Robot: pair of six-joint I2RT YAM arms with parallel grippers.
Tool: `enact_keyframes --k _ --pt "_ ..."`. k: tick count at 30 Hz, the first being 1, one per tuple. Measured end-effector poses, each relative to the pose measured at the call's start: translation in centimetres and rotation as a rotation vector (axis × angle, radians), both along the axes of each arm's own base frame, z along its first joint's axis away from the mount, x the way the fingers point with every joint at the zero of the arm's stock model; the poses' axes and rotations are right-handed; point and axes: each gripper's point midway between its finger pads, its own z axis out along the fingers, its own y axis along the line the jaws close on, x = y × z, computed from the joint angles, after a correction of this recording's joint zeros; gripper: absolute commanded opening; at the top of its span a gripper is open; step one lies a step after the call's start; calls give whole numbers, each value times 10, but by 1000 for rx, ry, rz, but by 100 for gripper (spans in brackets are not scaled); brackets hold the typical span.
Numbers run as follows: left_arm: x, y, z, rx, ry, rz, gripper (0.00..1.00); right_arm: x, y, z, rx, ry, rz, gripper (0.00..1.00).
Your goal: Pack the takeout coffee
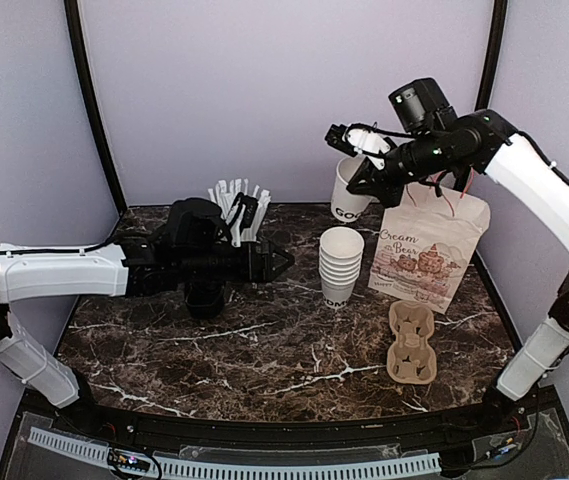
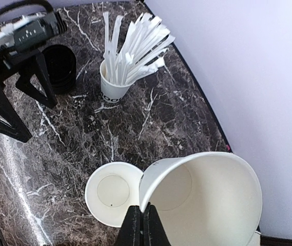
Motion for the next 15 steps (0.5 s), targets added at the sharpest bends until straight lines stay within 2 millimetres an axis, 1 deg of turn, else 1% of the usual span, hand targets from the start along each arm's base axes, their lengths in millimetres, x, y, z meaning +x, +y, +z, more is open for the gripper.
enact_keyframes --k 4,6,7,9,10,12,13,14,15 --pt "3 5 4 44 -30 11 83 -12 -5 31 53 -53 24 0" --pt "5 10 12 69 -57 22 85 -23 -5 42 81 -62 58 0" --pt "6 12 18 80 -70 27 86 -28 -4 45 87 -62 77 0" --pt "9 20 38 105 -119 45 90 -46 2 47 91 -52 142 0" --pt "10 25 51 107 -150 58 92 -57 8 46 87 -43 183 0" --pt "11 40 85 100 -223 89 93 -79 20 40 75 -17 267 0" --pt "11 50 104 89 -262 110 93 -93 29 35 61 -7 319 0" --pt "11 58 117 80 -289 126 93 -104 36 28 45 5 359 0" --pt "12 68 133 70 -316 149 93 -119 45 19 23 20 411 0"
